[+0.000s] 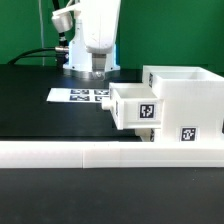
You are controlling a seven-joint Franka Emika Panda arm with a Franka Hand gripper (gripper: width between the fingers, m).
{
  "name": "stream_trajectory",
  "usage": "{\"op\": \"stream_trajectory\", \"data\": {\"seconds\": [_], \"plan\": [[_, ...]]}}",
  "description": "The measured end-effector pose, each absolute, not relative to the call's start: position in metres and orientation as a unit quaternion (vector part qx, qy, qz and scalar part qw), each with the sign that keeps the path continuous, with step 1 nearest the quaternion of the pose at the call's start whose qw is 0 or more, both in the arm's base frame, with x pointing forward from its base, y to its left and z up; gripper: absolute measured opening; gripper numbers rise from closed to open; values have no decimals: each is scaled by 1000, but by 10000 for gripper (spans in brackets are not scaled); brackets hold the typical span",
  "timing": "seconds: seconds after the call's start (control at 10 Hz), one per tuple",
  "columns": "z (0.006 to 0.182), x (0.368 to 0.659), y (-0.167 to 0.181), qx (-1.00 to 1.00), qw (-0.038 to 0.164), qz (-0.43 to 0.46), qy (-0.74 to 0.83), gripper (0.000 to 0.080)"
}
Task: Assemble drawer
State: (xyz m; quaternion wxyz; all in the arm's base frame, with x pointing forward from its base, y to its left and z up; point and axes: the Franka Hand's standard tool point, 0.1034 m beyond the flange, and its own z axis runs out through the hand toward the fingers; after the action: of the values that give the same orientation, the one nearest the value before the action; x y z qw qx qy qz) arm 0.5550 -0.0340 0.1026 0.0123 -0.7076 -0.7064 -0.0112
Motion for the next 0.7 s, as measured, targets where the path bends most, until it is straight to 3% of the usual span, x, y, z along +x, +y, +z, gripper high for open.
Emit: {"op": "stream_trajectory", "data": {"seconds": [0.1,0.4,0.7], "plan": [[93,559,-45,-696,38,-36,-716,649],[79,580,-61,-684,88,-84,-720,649],[72,589,-47,-683,99,-95,-718,649]]}}
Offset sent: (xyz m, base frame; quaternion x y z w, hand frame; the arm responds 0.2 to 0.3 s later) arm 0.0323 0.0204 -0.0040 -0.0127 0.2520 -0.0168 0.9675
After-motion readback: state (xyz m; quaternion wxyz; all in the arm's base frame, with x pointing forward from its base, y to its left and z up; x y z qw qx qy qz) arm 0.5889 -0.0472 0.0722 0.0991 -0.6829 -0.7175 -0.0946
